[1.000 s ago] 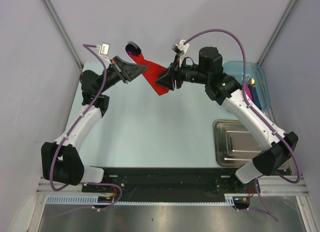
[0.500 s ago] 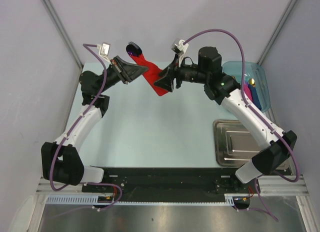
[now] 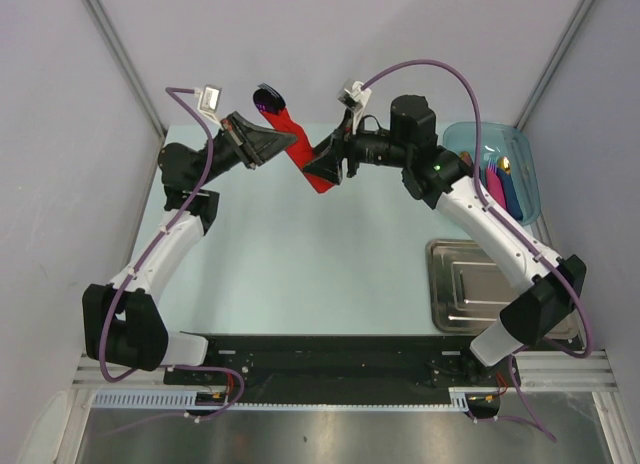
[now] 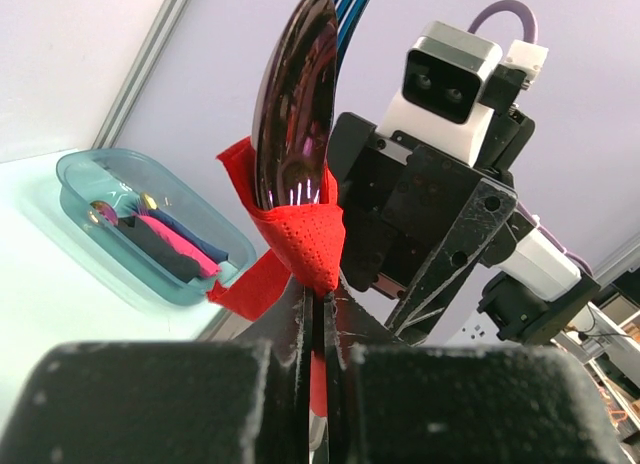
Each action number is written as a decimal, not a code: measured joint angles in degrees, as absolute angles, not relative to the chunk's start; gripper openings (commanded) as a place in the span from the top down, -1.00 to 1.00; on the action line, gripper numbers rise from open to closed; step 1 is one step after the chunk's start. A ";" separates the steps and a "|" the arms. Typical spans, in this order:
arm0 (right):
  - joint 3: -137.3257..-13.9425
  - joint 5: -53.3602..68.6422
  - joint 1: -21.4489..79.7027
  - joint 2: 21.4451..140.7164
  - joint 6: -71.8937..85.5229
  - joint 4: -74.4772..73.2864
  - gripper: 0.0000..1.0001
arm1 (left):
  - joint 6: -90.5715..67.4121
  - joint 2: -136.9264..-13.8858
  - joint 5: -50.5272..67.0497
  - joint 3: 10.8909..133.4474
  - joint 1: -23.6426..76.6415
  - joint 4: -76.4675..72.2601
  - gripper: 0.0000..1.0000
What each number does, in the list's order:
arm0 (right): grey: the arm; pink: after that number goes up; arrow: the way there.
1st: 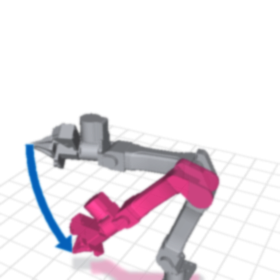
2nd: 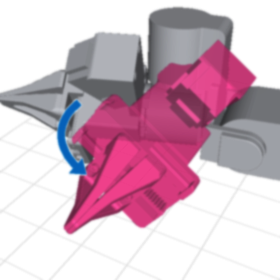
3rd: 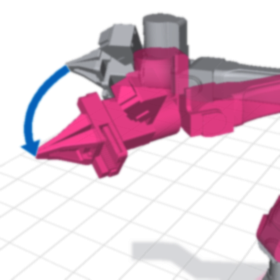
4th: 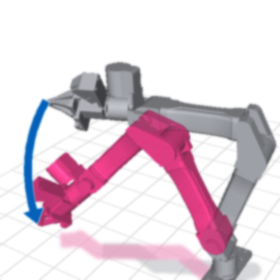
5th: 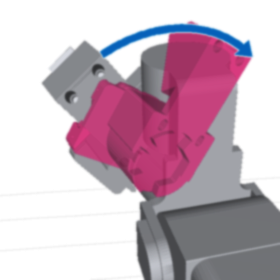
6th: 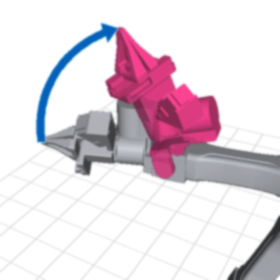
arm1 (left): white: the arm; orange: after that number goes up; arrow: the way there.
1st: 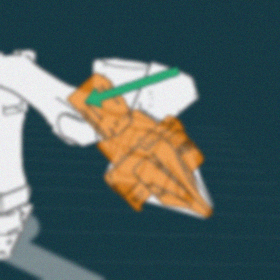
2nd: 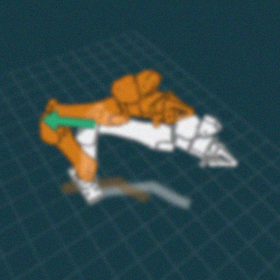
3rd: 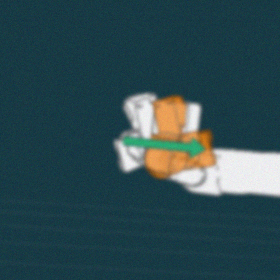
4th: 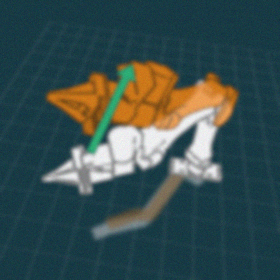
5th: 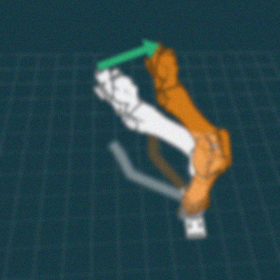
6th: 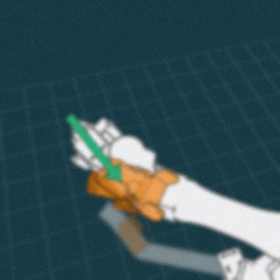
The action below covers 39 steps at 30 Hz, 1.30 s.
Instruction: Place the utensils on the paper napkin and roll it up
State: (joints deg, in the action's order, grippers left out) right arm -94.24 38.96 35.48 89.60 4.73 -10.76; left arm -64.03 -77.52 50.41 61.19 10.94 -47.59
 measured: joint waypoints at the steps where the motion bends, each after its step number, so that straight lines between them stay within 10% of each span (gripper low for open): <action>1: -94.11 39.00 35.51 89.60 4.80 -10.68 -0.29 | -64.10 -77.52 50.46 61.19 10.96 -47.62 1.00; 9: -93.01 39.13 35.53 89.86 6.20 -9.93 -0.22 | -64.49 -77.49 51.24 61.08 11.05 -47.94 1.00; 27: -91.96 50.63 34.22 91.98 17.67 -4.19 1.00 | -64.93 -77.49 51.83 61.08 12.05 -49.08 1.00; 33: -92.31 49.71 34.00 92.07 19.75 -5.32 1.00 | -63.70 -77.47 51.44 61.01 12.10 -48.38 -0.08; 39: -92.53 47.37 32.93 92.07 21.54 -5.54 1.00 | -60.49 -76.07 50.96 57.01 11.81 -45.52 -0.61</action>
